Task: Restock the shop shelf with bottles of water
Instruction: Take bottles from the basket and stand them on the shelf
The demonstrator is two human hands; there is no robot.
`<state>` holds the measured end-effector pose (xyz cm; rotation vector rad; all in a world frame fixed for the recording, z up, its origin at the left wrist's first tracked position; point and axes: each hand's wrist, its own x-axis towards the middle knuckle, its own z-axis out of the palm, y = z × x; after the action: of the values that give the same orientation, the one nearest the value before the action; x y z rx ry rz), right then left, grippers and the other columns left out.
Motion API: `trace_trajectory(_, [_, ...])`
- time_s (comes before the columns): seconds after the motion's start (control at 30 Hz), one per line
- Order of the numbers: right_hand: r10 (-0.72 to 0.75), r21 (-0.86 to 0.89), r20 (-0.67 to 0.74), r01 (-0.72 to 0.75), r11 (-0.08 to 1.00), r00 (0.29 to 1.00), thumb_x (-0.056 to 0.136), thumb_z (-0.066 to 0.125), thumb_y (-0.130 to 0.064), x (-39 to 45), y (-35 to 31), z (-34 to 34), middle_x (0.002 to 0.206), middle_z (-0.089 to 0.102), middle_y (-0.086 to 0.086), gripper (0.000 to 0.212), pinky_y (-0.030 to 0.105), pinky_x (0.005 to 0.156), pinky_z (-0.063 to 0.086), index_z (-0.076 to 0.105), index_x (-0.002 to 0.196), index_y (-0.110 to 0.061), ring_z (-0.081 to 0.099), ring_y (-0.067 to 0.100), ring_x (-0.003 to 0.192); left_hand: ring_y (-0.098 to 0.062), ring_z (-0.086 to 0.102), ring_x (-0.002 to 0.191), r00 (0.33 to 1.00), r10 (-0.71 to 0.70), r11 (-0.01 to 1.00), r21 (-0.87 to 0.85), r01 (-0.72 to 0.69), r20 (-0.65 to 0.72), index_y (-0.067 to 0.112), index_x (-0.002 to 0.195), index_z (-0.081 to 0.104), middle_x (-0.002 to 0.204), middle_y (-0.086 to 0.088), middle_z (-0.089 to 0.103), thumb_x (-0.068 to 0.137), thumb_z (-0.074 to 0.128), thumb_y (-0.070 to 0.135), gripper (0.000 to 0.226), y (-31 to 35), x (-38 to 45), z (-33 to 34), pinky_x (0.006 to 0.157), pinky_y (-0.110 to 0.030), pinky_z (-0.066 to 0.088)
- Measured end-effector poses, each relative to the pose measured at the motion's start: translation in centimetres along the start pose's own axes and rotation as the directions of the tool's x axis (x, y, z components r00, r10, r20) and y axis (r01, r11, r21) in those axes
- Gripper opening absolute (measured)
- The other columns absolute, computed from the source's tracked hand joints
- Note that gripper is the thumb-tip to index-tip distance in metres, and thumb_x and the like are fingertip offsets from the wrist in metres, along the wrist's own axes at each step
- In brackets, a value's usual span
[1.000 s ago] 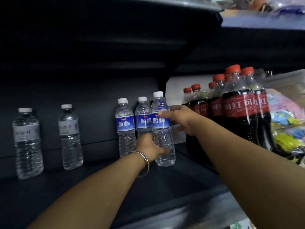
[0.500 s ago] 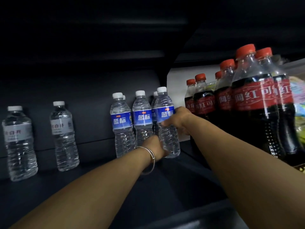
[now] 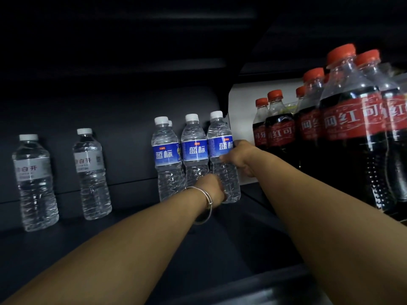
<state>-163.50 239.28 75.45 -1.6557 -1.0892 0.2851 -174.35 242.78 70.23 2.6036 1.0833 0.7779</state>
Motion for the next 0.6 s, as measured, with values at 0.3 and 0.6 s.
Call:
trace_trajectory(0.3, [-0.033, -0.415, -0.03, 0.018, 0.91, 0.999, 0.097, 0.05, -0.033, -2.9, -0.7, -0.3, 0.132, 0.053, 0.016, 0.048, 0.033, 0.099, 0.042, 0.047, 0.13, 0.002, 0.051, 0.029, 0.122, -0.026, 0.06, 0.102, 0.998, 0.016, 0.999, 0.031, -0.017, 0.058, 0.006, 0.111, 0.062, 0.113, -0.011, 0.063, 0.082, 0.067, 0.014, 0.031, 0.4, -1.3, -1.1, 0.076, -0.025, 0.043])
trace_trajectory(0.6, [-0.274, -0.742, 0.057, 0.224, 0.631, 0.96, 0.092, 0.047, -0.008, -13.0, -0.7, -1.8, 0.127, 0.057, 0.016, 0.044, 0.037, 0.096, 0.046, 0.051, 0.135, -0.018, 0.054, 0.032, 0.116, -0.022, 0.053, 0.085, 0.984, 0.151, 0.985, 0.074, -0.158, 0.092, -0.003, 0.106, 0.064, 0.099, -0.014, 0.064, 0.088, 0.059, 0.017, 0.027, 2.5, -8.0, -5.3, 0.074, -0.028, 0.044])
